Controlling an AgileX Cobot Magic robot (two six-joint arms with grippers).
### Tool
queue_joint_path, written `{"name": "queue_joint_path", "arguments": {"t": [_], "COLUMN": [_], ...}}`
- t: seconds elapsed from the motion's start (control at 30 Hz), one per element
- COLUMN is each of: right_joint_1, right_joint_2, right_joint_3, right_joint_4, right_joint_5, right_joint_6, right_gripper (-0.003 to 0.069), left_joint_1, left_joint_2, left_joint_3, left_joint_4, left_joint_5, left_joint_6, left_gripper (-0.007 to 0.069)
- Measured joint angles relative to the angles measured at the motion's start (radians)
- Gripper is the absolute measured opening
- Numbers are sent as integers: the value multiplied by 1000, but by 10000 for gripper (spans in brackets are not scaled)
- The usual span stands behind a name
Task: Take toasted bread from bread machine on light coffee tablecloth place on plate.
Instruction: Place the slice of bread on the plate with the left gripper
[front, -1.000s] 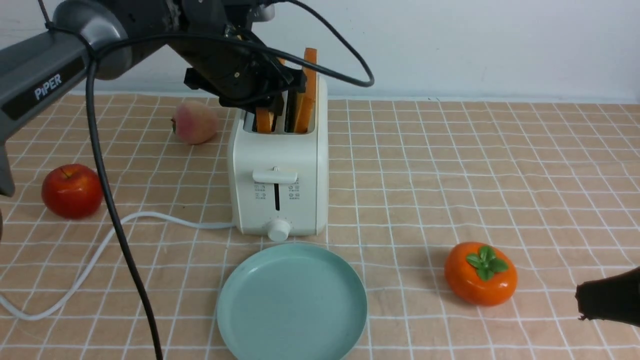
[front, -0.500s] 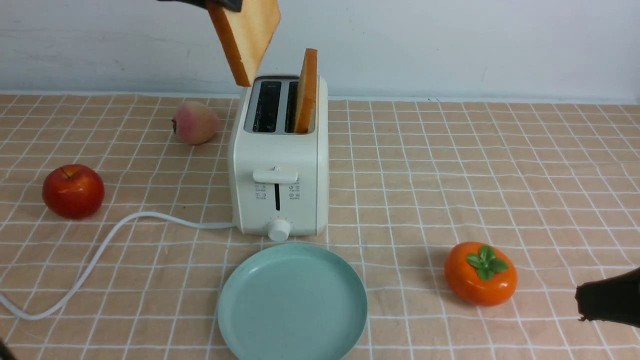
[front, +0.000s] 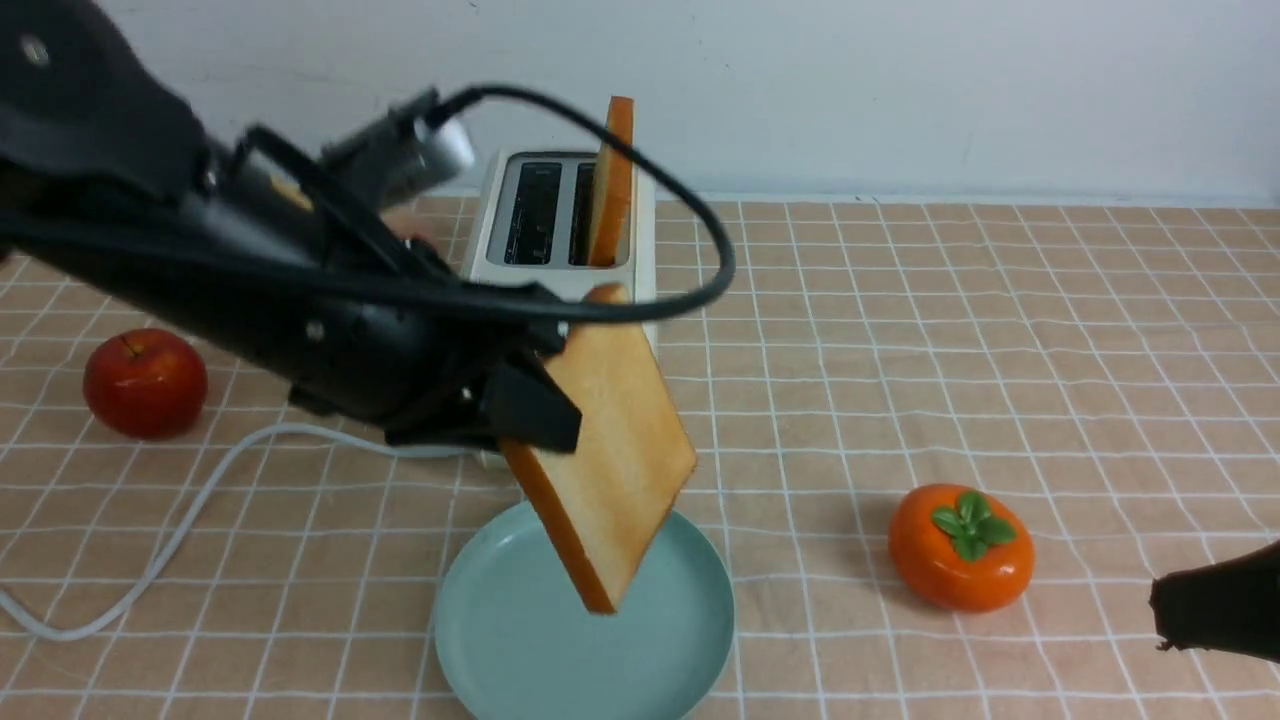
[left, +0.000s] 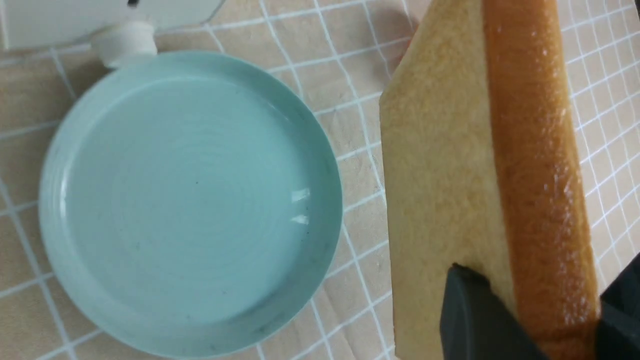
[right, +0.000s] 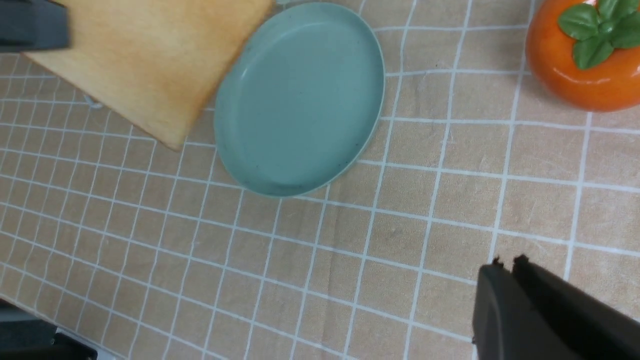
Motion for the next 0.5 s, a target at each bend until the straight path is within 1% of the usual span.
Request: {"name": "queue_joint_path", "arguments": {"t": [0.1, 0.2, 0.27, 0.5], "right_joint_1": [0, 0, 0, 0], "right_joint_2": [0, 0, 0, 0], "right_joint_3": [0, 0, 0, 0], "right_joint_4": [0, 0, 0, -1], "right_joint_5": [0, -6, -9, -9], "right_joint_6": [0, 0, 0, 0], "right_gripper": [34, 37, 40, 46], "left_joint_1": [0, 0, 0, 0], "left_joint_2": [33, 93, 136, 209], "left_joint_3": [119, 162, 164, 165], "left_joint_4": [-77, -166, -205, -225], "left_joint_5": [-114, -197, -220, -240], "left_joint_6": [83, 149, 174, 245], "left_gripper": [106, 106, 106, 106]}}
